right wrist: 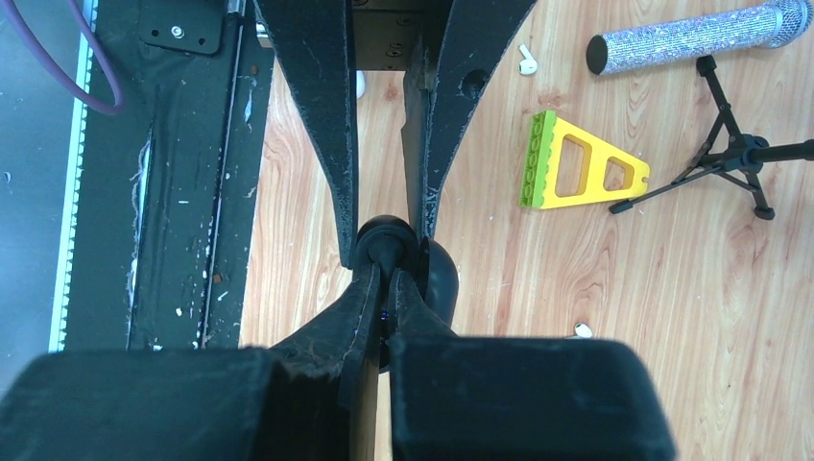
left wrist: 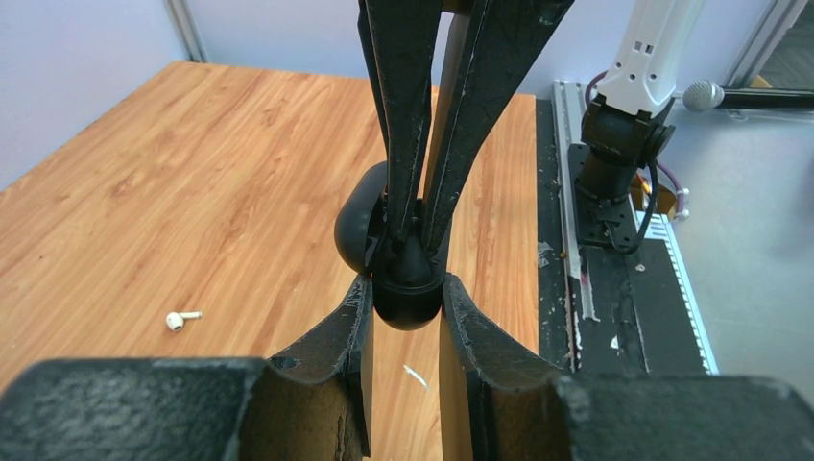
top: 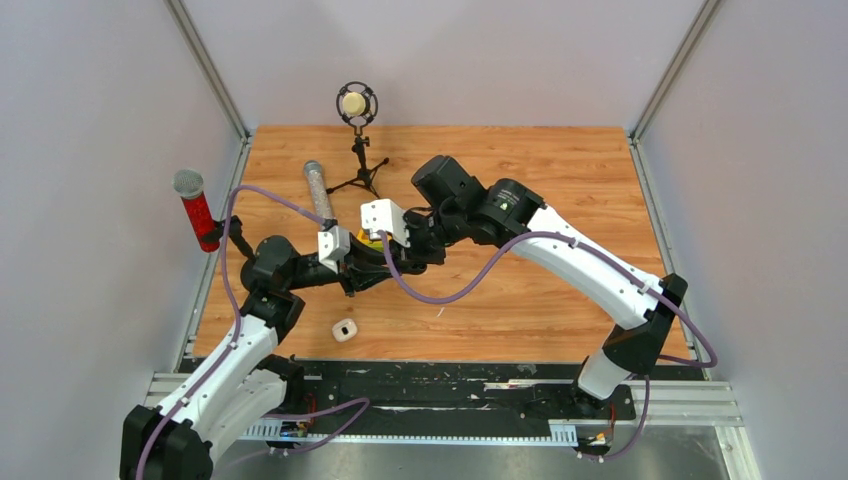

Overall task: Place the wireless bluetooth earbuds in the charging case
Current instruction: Place the earbud in the charging case.

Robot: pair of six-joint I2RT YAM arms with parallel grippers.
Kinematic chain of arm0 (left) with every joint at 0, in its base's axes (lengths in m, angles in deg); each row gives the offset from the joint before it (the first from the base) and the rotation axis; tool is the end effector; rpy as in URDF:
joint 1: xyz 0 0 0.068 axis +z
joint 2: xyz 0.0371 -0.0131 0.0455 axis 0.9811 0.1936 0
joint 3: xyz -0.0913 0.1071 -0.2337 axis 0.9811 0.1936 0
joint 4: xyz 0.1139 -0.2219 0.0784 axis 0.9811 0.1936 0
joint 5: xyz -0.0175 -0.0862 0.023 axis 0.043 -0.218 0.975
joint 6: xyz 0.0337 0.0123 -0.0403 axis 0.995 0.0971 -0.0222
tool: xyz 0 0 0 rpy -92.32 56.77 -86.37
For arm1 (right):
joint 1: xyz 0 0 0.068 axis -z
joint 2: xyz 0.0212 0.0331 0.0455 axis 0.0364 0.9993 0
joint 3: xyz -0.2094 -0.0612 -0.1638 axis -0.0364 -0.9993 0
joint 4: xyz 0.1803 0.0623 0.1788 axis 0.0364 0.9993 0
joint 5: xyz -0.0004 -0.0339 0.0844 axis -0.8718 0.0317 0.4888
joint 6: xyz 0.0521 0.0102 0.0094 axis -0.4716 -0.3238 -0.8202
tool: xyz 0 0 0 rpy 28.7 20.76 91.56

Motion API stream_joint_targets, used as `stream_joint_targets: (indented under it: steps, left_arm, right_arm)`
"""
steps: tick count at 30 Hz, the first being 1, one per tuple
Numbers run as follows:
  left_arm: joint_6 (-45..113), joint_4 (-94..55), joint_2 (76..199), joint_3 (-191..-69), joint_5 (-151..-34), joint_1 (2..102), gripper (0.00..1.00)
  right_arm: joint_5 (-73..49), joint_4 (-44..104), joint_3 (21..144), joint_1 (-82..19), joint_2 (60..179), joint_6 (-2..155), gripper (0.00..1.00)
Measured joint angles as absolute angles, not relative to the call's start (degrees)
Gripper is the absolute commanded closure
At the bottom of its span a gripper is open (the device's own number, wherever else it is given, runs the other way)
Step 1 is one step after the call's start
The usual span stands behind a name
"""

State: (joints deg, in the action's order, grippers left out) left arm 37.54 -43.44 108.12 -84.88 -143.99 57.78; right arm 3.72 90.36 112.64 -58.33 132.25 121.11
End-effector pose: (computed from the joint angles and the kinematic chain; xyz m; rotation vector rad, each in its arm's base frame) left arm 0.1556 -0.0929 0.2920 1.0304 1.2520 -1.1469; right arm 0.1744 0.2866 0.4048 -1.9087 1.5123 0.6441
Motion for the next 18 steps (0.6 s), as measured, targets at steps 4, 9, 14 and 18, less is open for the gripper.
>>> stream_joint_targets:
  steps: [4, 9, 14, 18]
  left_arm:
    - [37.5, -43.4, 108.2, -84.9, -144.0, 57.8, 1.00]
    - [37.1, -43.8, 108.2, -84.9, -143.5, 57.9, 1.00]
    - [36.5, -44.2, 108.2, -85.0, -143.4, 57.9, 1.00]
    - [36.1, -44.3, 108.2, -85.0, -143.2, 57.9, 1.00]
  right_arm:
    - [3.0, 90.3, 112.6, -58.6, 132.3, 121.0, 0.82]
    - [2.6, 90.2, 112.6, -58.7, 132.3, 120.6, 0.75]
    - [2.4, 90.2, 112.6, -59.0, 132.3, 120.6, 0.73]
    - [2.5, 90.1, 112.6, -59.0, 132.3, 120.4, 0.68]
